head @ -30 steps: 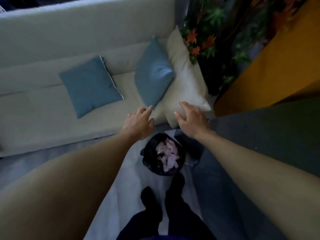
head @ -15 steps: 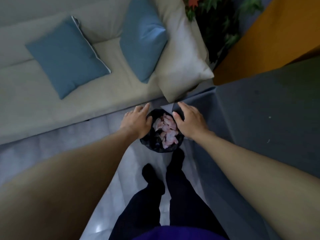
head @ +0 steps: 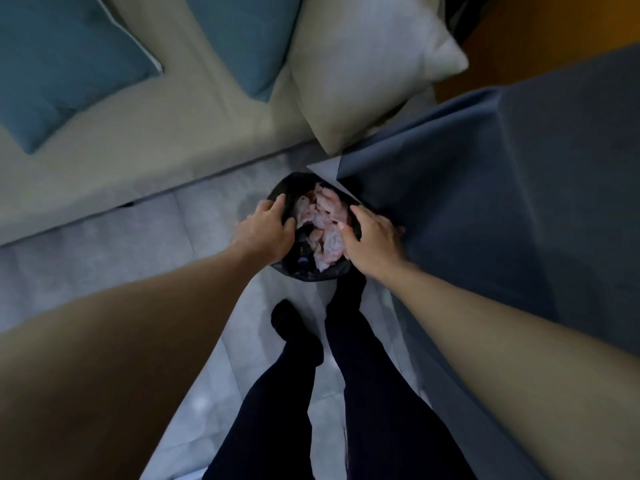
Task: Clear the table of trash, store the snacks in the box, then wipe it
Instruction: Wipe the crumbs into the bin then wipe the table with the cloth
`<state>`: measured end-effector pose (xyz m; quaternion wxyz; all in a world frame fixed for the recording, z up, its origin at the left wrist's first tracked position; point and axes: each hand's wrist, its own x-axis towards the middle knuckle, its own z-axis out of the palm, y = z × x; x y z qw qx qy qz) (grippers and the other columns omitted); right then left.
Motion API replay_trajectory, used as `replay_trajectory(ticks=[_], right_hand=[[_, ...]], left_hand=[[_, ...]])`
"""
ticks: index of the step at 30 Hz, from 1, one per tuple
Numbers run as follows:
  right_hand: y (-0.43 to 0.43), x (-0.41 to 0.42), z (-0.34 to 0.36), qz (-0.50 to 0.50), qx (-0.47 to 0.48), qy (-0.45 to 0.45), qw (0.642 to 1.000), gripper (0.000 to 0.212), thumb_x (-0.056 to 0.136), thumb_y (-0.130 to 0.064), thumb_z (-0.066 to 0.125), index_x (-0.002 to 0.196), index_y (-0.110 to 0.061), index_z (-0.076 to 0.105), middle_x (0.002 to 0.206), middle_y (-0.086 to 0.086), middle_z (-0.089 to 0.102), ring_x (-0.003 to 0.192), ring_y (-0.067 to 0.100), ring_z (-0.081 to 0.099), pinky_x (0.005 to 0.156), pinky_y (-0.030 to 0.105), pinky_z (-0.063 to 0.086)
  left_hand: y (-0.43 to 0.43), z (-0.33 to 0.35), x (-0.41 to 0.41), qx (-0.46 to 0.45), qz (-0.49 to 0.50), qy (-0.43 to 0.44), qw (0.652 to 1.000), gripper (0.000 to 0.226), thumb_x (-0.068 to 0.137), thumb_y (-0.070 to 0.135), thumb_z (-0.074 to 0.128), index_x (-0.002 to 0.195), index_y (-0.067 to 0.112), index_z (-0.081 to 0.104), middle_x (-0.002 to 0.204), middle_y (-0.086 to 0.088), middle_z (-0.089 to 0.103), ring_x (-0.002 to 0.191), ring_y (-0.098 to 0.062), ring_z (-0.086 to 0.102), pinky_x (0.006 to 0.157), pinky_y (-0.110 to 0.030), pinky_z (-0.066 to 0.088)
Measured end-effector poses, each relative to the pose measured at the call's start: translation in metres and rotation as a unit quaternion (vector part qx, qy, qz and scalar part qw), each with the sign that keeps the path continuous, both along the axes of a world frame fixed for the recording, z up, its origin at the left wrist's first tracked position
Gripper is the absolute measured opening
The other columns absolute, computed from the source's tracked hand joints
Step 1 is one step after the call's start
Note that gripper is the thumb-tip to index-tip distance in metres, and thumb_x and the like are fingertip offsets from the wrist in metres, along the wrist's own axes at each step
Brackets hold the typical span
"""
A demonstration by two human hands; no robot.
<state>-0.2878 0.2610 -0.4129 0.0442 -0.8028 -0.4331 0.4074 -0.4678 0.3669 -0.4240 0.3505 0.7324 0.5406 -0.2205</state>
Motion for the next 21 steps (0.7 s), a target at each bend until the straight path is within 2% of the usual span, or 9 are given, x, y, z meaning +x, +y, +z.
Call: replay_trajectory(ticks=[7,11,13,17,19,21], right_hand=[[-0.009,0.004,-0.104,-0.041,-0.033,0.020,0.998,0.051,0.099,-0.045,0.047,0.142,-0.018,0.049,0.142,0.006,0.053,0.129,0.032,0.048,0.105,0.046,0.044],[-0.012,0.011,-0.156,-0.073,-0.060,0.037,0.995,0.055,0.099,-0.045,0.047,0.147,-0.019,0.044,0.149,0.006,0.048,0.135,0.031,0.044,0.110,0.039,0.038],[-0.012,0.014,-0.174,-0.082,-0.070,0.050,0.993,0.055,0.100,-0.044,0.047,0.149,-0.020,0.041,0.151,0.005,0.045,0.136,0.028,0.044,0.107,0.034,0.035],[-0.011,0.017,-0.195,-0.084,-0.058,0.090,0.991,0.043,0.101,-0.037,0.049,0.142,-0.023,0.050,0.140,-0.001,0.053,0.125,0.018,0.051,0.092,0.023,0.035],[-0.009,0.016,-0.199,-0.078,-0.050,0.097,0.991,0.041,0.100,-0.033,0.053,0.140,-0.021,0.052,0.137,0.000,0.053,0.120,0.014,0.050,0.090,0.021,0.033],[-0.008,0.017,-0.200,-0.067,-0.048,0.090,0.993,0.044,0.098,-0.032,0.057,0.141,-0.021,0.052,0.138,0.004,0.051,0.124,0.019,0.050,0.090,0.021,0.032]], left_hand=[[-0.005,-0.114,-0.003,-0.040,0.049,0.025,0.998,0.066,0.102,0.044,0.038,0.160,0.022,0.017,0.161,-0.012,0.024,0.137,-0.044,0.041,0.113,-0.050,0.037],[-0.013,-0.161,-0.009,-0.029,0.033,0.076,0.996,0.066,0.098,0.044,0.044,0.158,0.031,0.019,0.163,-0.007,0.008,0.141,-0.050,0.021,0.113,-0.059,0.033],[-0.016,-0.178,-0.012,-0.030,0.050,0.079,0.995,0.071,0.096,0.041,0.049,0.157,0.030,0.016,0.163,-0.006,0.001,0.143,-0.048,0.015,0.113,-0.061,0.032],[-0.017,-0.201,-0.018,-0.030,0.087,0.044,0.995,0.077,0.094,0.031,0.055,0.159,0.023,0.014,0.161,-0.012,0.001,0.134,-0.050,0.036,0.113,-0.055,0.037],[-0.015,-0.204,-0.021,-0.014,0.072,0.037,0.997,0.076,0.093,0.027,0.057,0.158,0.023,0.017,0.158,-0.015,0.009,0.125,-0.051,0.043,0.109,-0.054,0.042],[-0.012,-0.203,-0.025,-0.002,0.055,0.031,0.998,0.077,0.090,0.022,0.061,0.156,0.024,0.021,0.150,-0.017,0.017,0.118,-0.051,0.044,0.104,-0.055,0.045]])
